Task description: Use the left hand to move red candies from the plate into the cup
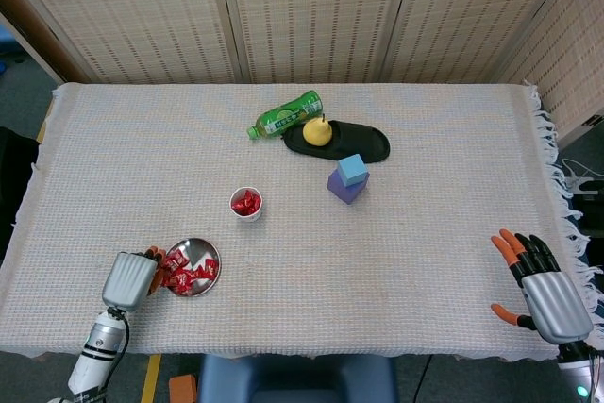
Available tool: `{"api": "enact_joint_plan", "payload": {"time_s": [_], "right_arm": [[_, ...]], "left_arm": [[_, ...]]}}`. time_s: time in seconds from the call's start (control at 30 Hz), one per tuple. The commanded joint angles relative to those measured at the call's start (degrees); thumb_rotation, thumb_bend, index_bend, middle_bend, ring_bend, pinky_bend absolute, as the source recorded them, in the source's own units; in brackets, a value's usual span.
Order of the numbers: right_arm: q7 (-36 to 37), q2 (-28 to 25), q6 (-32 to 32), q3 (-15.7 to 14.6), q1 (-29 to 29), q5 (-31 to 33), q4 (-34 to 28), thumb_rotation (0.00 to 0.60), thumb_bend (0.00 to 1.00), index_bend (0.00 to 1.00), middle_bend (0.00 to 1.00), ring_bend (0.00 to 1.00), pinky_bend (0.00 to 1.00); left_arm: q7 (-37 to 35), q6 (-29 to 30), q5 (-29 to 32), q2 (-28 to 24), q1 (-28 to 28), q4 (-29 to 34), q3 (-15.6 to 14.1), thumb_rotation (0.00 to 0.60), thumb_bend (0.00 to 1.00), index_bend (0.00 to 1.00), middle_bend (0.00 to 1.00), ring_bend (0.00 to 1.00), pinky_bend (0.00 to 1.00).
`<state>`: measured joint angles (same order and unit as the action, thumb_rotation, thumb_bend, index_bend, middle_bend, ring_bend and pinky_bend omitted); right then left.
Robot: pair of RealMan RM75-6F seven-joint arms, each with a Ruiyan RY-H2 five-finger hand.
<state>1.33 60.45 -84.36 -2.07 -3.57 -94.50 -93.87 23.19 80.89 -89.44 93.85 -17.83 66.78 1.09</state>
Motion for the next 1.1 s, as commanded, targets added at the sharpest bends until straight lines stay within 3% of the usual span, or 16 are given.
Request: {"api": "enact_joint_plan", "payload": {"time_s": [0.03,0.27,0.57,0.97,1.1], "right_arm": [[0.02,0.00,0.01,0.10,-0.01,0.18,-0.04,0.600,0.00,0.00,0.00,0.00,0.00],[0.30,-0.02,0.42,0.73,-0.15,1.68,0.02,0.600,0.00,0.00,0.00,0.00,0.00],[1.00,-0.17,1.81,1.75,-0.49,4.65,0.28,0.600,0.00,0.00,0.00,0.00,0.00],[1.57,-0.38,2.37,2.31,-0.61,6.08,0.43,0.600,0.00,0.00,0.00,0.00,0.00],[1.76,-0.45,2.03,2.23,-0.43,5.85,0.47,0.600,0.00,0.00,0.00,0.00,0.00]], "left_arm": [[2.23,-1.73,-0.85,-1.48,-3.16,4.68,2.21,0.600,0.38,0.53,0.55,0.81,1.00],[7.74,-11.28,2.73,-0.20,-12.32,11.69,9.27,0.600,0.38,0.53,0.55,0.81,1.00],[11.56,-19.45,10.12,5.48,-22.90,7.70,17.52,0.600,0.38,0.53,0.55,0.81,1.00],[12.76,-21.39,13.86,9.79,-28.63,-0.58,18.15,0.600,0.38,0.51,0.54,0.81,1.00],[13.07,-21.35,15.67,9.74,-28.66,-2.06,17.78,0.600,0.38,0.45,0.51,0.81,1.00]]}}
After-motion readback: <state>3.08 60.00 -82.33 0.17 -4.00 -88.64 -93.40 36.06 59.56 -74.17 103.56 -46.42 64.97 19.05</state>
